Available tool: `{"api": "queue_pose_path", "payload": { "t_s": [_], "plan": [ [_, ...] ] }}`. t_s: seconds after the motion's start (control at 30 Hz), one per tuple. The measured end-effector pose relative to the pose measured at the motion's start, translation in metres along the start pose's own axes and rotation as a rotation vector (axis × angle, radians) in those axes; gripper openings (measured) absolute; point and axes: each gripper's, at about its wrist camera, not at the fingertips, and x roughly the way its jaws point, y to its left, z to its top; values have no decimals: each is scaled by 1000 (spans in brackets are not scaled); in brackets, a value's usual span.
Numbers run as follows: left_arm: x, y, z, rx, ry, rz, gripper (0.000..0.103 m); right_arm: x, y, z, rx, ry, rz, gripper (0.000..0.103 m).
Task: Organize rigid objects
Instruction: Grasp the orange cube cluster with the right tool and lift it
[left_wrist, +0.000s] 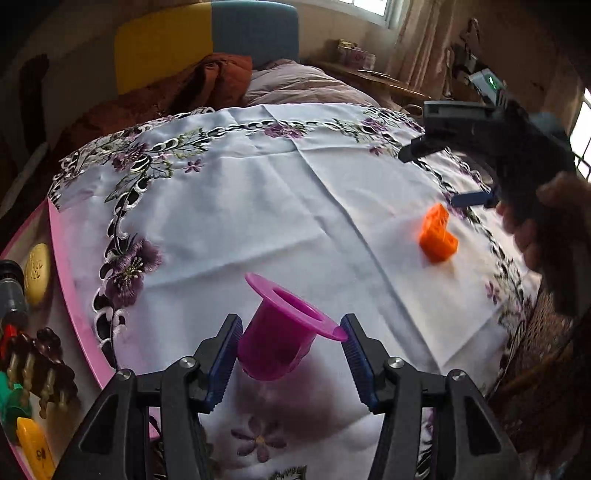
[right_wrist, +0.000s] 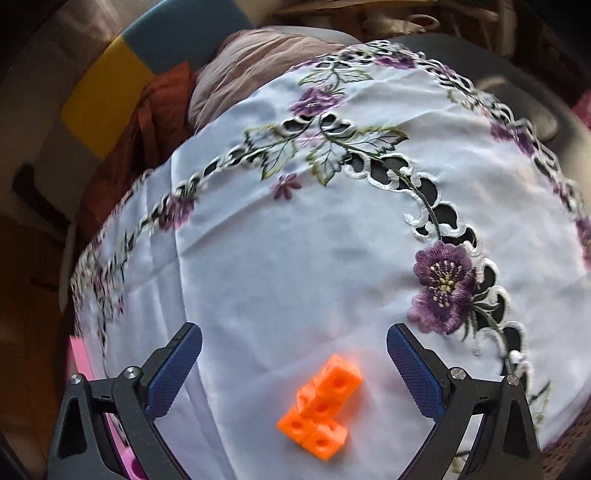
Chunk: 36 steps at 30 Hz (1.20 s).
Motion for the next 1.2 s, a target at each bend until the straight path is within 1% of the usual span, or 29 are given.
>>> {"api": "queue_pose_path", "payload": {
  "t_s": [0.07, 0.2, 0.4, 0.43, 0.47, 0.53, 0.57, 0.6, 0.63, 0.67, 0.73, 0.83, 0.87, 0.9, 0.97, 1.03, 1.2],
  "plan": [
    [6, 2, -4, -12, 13, -10, 56, -4, 1, -3, -23, 16, -23, 101],
    [6, 3, -8, -9, -18, -12, 56, -7, -1, -11, -50, 62, -57, 101],
    [7, 4, -13, -2, -45, -18, 56, 6, 1, -22, -67, 109, -86, 101],
    [6, 4, -14, -2, -46, -19, 56, 8, 3, -23, -76, 117, -86, 100],
    [6, 4, -15, -3, -49, -21, 56, 11, 7, -26, -96, 124, -95, 96],
    [5, 5, -17, -8, -52, -25, 56, 15, 16, -30, -142, 130, -122, 78],
    [5, 5, -17, -11, -52, -27, 56, 18, 22, -33, -185, 134, -144, 38],
    [5, 5, -17, -14, -52, -29, 56, 21, 29, -36, -235, 141, -185, 28],
    [5, 6, -17, -15, -53, -30, 56, 22, 38, -40, -292, 135, -215, 28],
    [5, 6, -17, -16, -54, -30, 56, 23, 44, -42, -315, 135, -205, 28],
    [5, 6, -17, -17, -57, -27, 56, 22, 57, -44, -355, 122, -137, 28],
    [5, 4, -18, -11, -58, -21, 56, 25, 77, -44, -425, 98, -74, 28],
    [5, 4, -18, -11, -59, -20, 56, 29, 82, -43, -435, 108, -45, 28],
    [5, 4, -18, -12, -59, -20, 56, 33, 85, -43, -440, 112, -36, 28],
    [5, 4, -18, -18, -62, -19, 56, 42, 87, -43, -455, 98, -55, 28],
    [4, 4, -19, -20, -65, -16, 56, 43, 85, -43, -463, 76, -41, 28],
    [5, 2, -20, -7, -73, -7, 56, 41, 77, -43, -450, 76, -12, 29]
  ]
}}
